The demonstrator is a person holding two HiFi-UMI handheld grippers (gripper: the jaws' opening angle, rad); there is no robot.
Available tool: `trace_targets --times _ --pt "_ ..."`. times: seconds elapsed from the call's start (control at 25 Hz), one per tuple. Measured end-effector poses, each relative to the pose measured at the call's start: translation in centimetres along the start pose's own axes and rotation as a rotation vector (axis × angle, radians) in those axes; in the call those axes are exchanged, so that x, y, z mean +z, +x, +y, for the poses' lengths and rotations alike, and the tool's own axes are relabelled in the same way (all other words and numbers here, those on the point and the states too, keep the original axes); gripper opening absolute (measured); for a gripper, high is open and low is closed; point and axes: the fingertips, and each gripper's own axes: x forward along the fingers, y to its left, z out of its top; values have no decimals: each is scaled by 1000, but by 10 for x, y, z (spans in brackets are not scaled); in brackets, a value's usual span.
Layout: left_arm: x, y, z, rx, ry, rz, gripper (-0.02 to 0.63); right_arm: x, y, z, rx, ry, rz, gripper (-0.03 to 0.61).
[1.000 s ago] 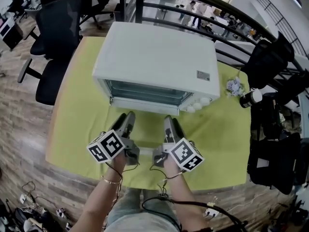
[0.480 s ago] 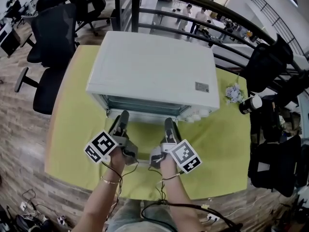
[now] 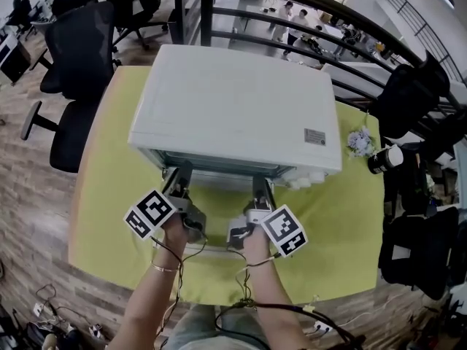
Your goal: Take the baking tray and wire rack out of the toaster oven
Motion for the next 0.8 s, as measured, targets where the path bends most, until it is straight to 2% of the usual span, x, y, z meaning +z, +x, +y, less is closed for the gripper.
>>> trace_targets --times 0.48,0.8 --pt "5 24 12 23 -48 -7 204 9 26 -11 -11 56 -6 161" --pt "12 31 18 38 -57 -20 181 11 37 -15 -29 73 -17 144"
